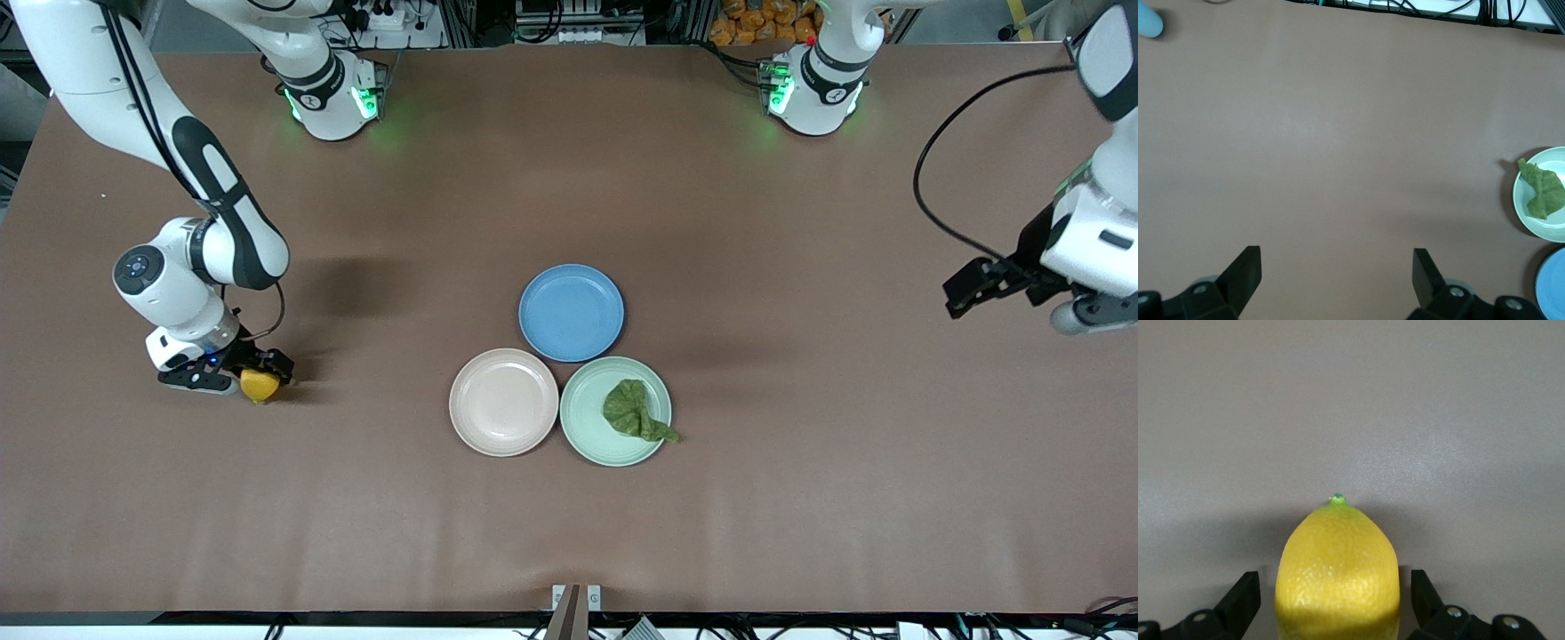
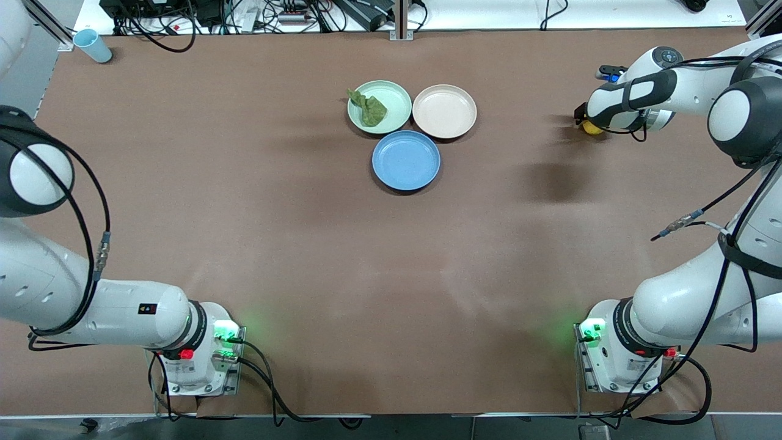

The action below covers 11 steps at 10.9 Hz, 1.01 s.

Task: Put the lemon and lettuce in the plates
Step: 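Grasp the yellow lemon with the right gripper while the left gripper withdraws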

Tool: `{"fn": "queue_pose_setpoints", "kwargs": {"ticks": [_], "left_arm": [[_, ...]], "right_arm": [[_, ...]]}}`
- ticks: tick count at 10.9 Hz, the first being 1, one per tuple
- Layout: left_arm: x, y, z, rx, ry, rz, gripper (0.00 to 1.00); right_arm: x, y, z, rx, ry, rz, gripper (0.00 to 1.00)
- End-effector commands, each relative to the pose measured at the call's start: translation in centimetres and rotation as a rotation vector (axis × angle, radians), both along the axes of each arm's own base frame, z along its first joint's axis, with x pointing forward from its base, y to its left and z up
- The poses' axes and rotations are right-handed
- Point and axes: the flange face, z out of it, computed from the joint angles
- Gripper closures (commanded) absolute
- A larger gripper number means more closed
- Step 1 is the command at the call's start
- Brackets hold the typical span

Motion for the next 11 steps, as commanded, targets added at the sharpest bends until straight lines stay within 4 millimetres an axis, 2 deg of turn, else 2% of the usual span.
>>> {"fn": "queue_pose_setpoints", "kwargs": {"ticks": [1,4,7,9,10,11], "left_arm": [[-2.4,0.9,2.1,-0.006,0.029,-0.034,0.0],[-4.2,1.0,4.0,-0.003,0.04,-0.03,0.0],[-5.2,1.1,5.2,-0.001,0.035,-0.029,0.0],[-5.8,1.1,5.7,0.0,0.047,-0.027,0.0],[-6.3,1.1,6.1,-0.007,0.047,-0.026,0.0],[-6.3,1.4,6.2,-0.007,0.047,-0.021,0.0]], "right_arm": [[1.0,-0.3,-0.7,0.005,-0.011,-0.008,0.0],[1.0,-0.4,-1.3,0.002,-0.017,-0.005,0.0],[1.0,-0.6,-1.5,-0.003,-0.018,0.002,0.0],[1.0,-1.9,-1.4,-0.016,-0.019,0.046,0.28],[1.0,-2.0,-1.5,-0.016,-0.018,0.048,0.35],[1.0,-2.0,-1.5,-0.016,-0.018,0.047,0.36]]}}
